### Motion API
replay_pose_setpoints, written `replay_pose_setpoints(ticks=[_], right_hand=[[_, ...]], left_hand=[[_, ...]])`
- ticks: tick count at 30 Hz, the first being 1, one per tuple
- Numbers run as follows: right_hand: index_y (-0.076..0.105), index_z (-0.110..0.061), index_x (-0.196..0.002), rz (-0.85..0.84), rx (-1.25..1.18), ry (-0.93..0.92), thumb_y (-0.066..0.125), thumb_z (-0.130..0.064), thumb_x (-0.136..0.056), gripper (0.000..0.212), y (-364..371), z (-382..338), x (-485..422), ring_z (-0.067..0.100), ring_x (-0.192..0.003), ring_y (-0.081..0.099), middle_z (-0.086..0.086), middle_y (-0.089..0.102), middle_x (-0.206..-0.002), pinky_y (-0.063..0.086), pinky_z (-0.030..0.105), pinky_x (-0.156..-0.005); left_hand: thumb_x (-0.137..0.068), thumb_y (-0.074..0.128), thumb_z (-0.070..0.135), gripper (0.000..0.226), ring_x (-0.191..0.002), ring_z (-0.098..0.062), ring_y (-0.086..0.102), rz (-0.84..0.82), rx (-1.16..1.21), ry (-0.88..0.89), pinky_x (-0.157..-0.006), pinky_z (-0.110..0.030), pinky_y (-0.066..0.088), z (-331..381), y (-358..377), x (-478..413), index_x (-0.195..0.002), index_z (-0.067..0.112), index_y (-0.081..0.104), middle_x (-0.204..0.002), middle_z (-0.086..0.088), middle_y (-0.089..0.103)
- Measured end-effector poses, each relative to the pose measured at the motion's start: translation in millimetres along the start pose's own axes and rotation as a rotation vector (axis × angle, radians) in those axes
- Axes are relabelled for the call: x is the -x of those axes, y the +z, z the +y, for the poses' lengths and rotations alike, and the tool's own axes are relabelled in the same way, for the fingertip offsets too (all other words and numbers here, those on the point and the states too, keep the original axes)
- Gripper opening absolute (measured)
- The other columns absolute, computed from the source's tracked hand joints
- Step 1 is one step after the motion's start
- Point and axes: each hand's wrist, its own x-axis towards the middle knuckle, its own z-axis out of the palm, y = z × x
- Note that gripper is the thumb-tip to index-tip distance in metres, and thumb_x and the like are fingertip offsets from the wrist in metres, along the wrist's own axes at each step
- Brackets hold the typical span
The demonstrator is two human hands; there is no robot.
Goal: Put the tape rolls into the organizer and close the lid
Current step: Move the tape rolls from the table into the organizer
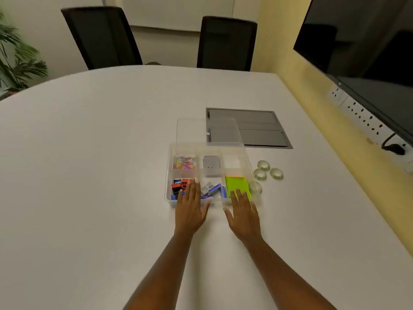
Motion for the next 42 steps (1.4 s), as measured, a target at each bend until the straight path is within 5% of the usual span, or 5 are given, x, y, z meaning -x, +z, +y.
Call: replay_pose_setpoints(ticks=[4, 15, 22, 36, 42], right_hand=[[0.04, -0.014, -0.126, 0.025, -0.019, 0.053, -0.006, -0.046, -0.093, 0.065, 9.7, 0.3, 7.1, 0.025, -0.112, 0.062, 0.009, 0.064, -0.123, 0.058, 0.04, -0.074], [0.038, -0.009, -0.129, -0.003, -0.06, 0.118, 0.041, -0.044, -0.079, 0.061, 12.9, -17.4, 3.0, 0.035, -0.119, 0.055, 0.016, 0.059, -0.129, 0.059, 0.042, -0.072], [0.041, -0.014, -0.128, -0.015, -0.03, 0.059, 0.006, -0.048, -0.093, 0.06, 8.2, -4.1, 2.1, 0.03, -0.117, 0.057, 0.011, 0.061, -0.127, 0.058, 0.035, -0.075], [0.06, -0.005, -0.11, 0.287, -0.528, 0.159, 0.038, 0.009, -0.087, 0.034, -39.1, 71.2, -54.9, 0.033, -0.107, 0.056, 0.017, 0.063, -0.113, 0.047, 0.038, -0.084], [0.047, -0.012, -0.127, -0.025, -0.47, 0.156, 0.051, 0.003, -0.085, 0.045, -24.8, 118.6, -80.2, 0.033, -0.117, 0.049, 0.017, 0.045, -0.13, 0.043, 0.039, -0.095]], left_hand=[[-0.065, -0.028, 0.069, 0.101, -0.141, -0.03, 0.012, -0.017, -0.015, -0.016, -0.109, -0.037, -0.001, -6.1, 13.4, 3.3, -0.14, 0.009, 0.002, -0.153, -0.014, 0.013], [-0.09, -0.001, 0.051, 0.072, -0.118, -0.031, 0.053, -0.102, -0.12, 0.0, -0.113, -0.032, -0.007, -10.5, 21.0, -0.1, -0.128, 0.005, 0.039, -0.128, -0.015, 0.057], [-0.091, -0.002, 0.049, 0.073, -0.119, -0.031, 0.052, -0.08, -0.106, -0.014, -0.113, -0.032, -0.009, -12.3, 27.9, -4.6, -0.127, 0.005, 0.043, -0.13, -0.016, 0.056], [-0.071, -0.022, 0.068, 0.101, -0.14, -0.033, 0.016, 0.066, 0.053, -0.151, -0.115, -0.043, 0.014, 6.3, 17.0, -65.7, -0.14, 0.004, 0.015, -0.151, -0.019, 0.02], [-0.082, 0.014, 0.048, 0.072, -0.143, -0.027, 0.007, -0.006, 0.091, -0.193, -0.116, -0.04, 0.009, 8.9, 24.1, -79.2, -0.141, 0.008, 0.003, -0.154, -0.013, 0.007]])
